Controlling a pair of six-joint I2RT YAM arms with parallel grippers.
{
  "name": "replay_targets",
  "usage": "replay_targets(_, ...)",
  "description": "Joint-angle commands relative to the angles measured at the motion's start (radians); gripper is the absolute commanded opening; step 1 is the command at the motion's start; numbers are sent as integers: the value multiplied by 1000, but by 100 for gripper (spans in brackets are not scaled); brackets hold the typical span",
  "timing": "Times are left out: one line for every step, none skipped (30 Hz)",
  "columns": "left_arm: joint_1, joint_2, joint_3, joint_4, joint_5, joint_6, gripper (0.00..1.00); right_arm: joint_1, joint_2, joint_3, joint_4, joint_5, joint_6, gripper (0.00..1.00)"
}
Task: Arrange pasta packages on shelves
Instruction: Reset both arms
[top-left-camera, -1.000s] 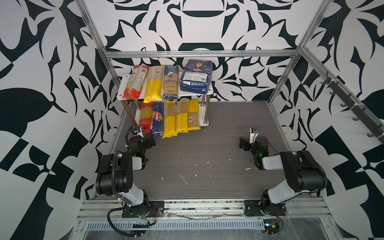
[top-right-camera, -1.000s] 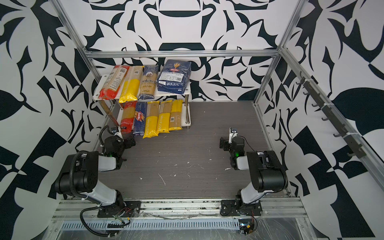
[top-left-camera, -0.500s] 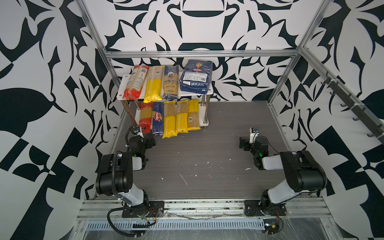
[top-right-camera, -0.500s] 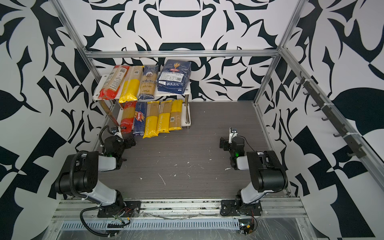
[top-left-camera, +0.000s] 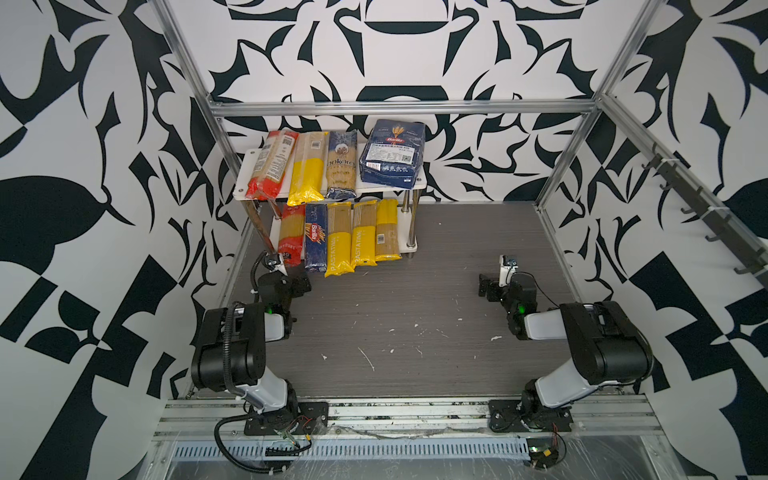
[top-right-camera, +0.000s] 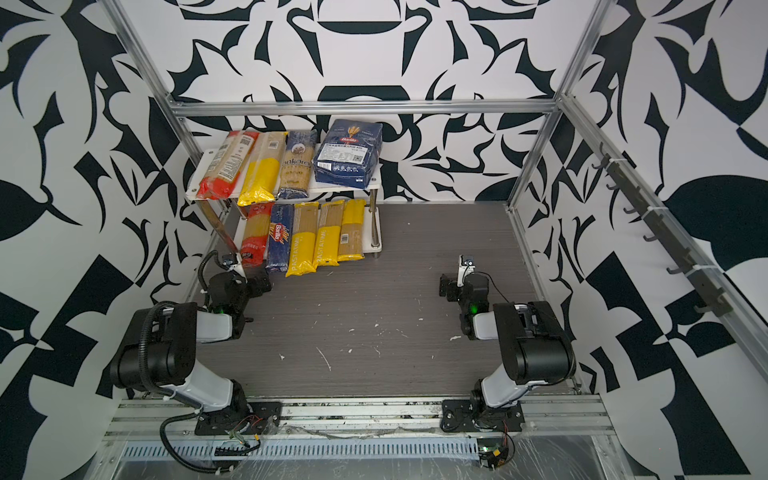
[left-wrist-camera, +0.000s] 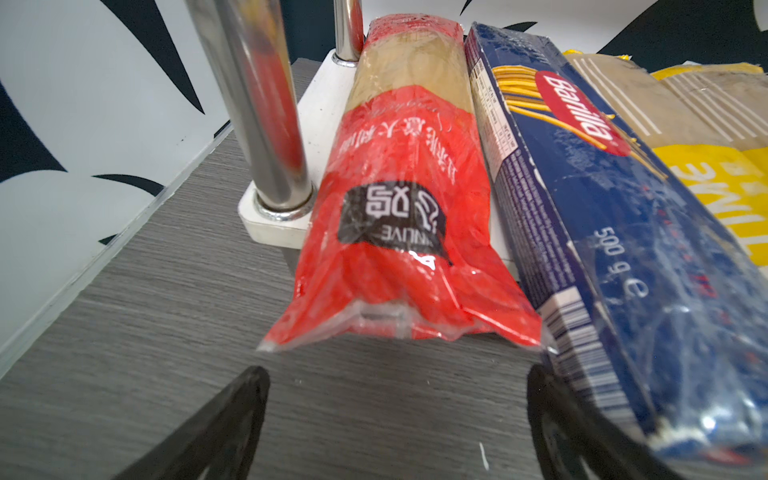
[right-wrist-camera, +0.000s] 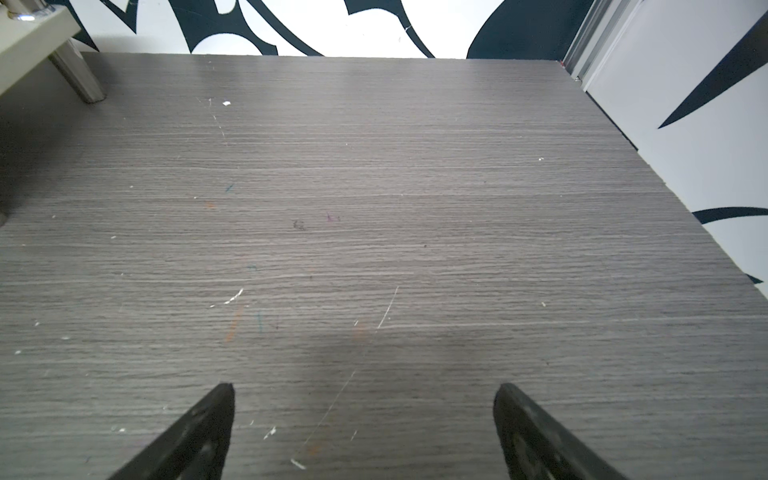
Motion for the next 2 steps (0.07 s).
replay_targets(-9,-17,-3,23,31,4,99,-2,-19,-1,50,8,-7,100)
replay_targets(-8,-16,-2,23,31,4,99,-1,-20,-6,56,8,-6,100)
